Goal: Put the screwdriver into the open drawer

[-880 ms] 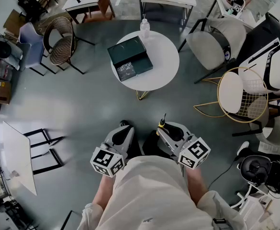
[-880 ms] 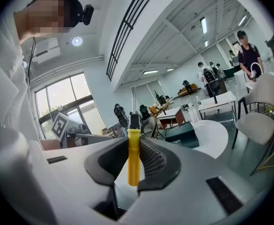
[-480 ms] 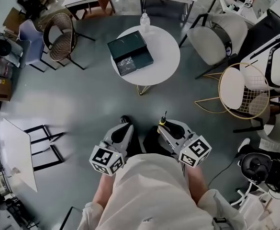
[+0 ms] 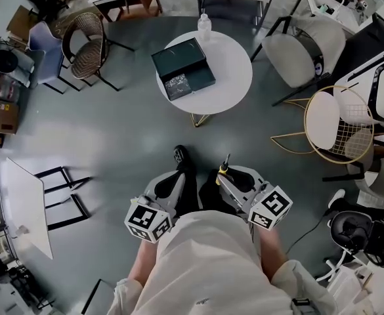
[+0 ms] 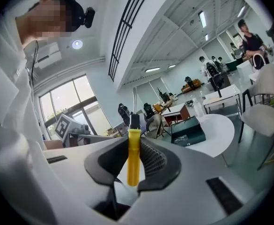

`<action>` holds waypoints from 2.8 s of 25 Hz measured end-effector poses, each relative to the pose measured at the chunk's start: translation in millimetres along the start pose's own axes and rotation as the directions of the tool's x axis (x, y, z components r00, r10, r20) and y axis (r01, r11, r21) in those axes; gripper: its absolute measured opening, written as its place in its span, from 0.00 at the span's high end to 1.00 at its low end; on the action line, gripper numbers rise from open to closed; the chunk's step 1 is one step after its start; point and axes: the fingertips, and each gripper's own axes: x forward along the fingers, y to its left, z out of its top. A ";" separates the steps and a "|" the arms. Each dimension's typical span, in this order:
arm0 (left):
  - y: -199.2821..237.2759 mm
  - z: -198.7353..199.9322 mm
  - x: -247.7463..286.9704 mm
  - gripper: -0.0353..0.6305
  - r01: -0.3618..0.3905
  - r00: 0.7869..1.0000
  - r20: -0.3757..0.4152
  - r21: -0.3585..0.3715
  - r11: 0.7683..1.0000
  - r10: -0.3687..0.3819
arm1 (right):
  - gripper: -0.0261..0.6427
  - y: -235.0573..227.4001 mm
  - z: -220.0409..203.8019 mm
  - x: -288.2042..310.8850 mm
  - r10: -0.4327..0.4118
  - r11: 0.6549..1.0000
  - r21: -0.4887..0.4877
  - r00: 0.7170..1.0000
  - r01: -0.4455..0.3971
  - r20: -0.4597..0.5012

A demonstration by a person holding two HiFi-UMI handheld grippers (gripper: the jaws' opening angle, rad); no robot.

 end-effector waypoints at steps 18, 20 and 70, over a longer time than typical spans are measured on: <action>95.3 90.2 50.5 0.93 0.116 0.990 0.068 0.055 0.992 -0.120 | 0.84 -38.1 71.6 94.7 -0.104 0.991 -0.084 0.994 0.106 0.030; 113.5 100.8 50.7 0.93 0.118 0.990 0.069 0.062 0.991 -0.122 | 0.84 -42.6 80.8 109.9 -0.119 0.989 -0.087 0.992 0.122 0.041; 208.3 168.1 114.3 0.93 -0.276 0.933 0.190 -0.170 0.946 0.306 | 0.84 -237.8 155.4 248.3 -0.007 0.946 -0.313 0.965 -0.077 -0.261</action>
